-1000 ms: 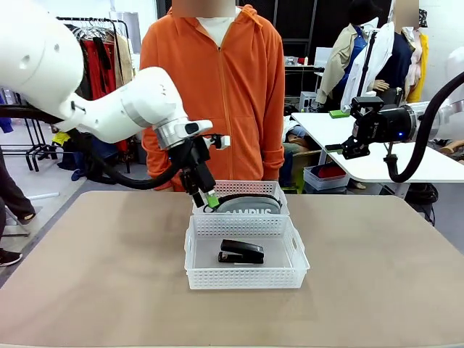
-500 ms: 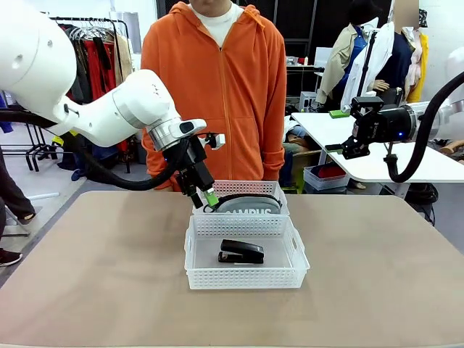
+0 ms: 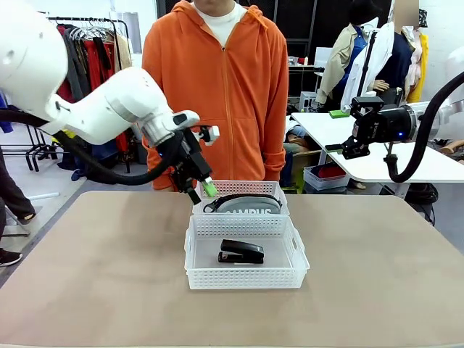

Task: Distribute items into two baskets.
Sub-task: Place the picked Stapler into the Organizing basket as instructed by the person.

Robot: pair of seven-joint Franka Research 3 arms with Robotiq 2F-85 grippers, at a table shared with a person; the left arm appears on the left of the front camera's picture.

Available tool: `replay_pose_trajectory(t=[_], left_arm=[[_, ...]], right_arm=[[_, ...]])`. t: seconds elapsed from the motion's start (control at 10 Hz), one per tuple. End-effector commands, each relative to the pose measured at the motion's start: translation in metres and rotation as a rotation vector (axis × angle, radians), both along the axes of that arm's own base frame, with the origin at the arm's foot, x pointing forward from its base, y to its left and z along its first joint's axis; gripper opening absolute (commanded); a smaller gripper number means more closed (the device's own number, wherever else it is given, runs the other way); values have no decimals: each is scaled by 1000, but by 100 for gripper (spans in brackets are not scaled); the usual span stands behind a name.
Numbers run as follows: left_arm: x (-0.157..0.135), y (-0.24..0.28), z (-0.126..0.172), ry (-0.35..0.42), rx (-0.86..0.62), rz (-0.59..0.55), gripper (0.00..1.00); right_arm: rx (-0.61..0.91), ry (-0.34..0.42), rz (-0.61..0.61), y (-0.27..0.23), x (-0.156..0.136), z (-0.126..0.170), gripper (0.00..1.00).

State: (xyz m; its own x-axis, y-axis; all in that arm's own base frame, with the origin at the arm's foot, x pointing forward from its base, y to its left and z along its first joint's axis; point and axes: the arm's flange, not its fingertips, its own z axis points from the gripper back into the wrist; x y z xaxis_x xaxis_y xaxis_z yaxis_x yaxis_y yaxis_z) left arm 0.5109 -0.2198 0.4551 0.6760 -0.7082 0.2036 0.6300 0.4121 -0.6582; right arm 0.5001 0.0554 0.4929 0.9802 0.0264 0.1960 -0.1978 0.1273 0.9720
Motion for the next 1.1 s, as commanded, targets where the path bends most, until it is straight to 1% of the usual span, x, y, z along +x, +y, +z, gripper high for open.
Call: replay_pose_trajectory(t=[0.0, 0.1, 0.5, 0.7, 0.8, 1.0], left_arm=[[-13, 33, 14, 117, -112, 140, 100], [-10, 54, 16, 181, -181, 197, 100], [0, 112, 36, 322, -450, 402, 100], [3, 135, 39, 346, -512, 505, 100], [3, 145, 42, 391, -547, 531, 100], [0, 163, 45, 415, -686, 536, 100]], right_arm=[[0, -3, -8, 0, -1, 2, 100], [0, -3, -8, 0, -1, 2, 100], [0, -3, -8, 0, -1, 2, 100], [0, -3, -8, 0, -1, 2, 100], [0, -3, -8, 0, -1, 2, 100], [0, -3, -8, 0, -1, 2, 100]])
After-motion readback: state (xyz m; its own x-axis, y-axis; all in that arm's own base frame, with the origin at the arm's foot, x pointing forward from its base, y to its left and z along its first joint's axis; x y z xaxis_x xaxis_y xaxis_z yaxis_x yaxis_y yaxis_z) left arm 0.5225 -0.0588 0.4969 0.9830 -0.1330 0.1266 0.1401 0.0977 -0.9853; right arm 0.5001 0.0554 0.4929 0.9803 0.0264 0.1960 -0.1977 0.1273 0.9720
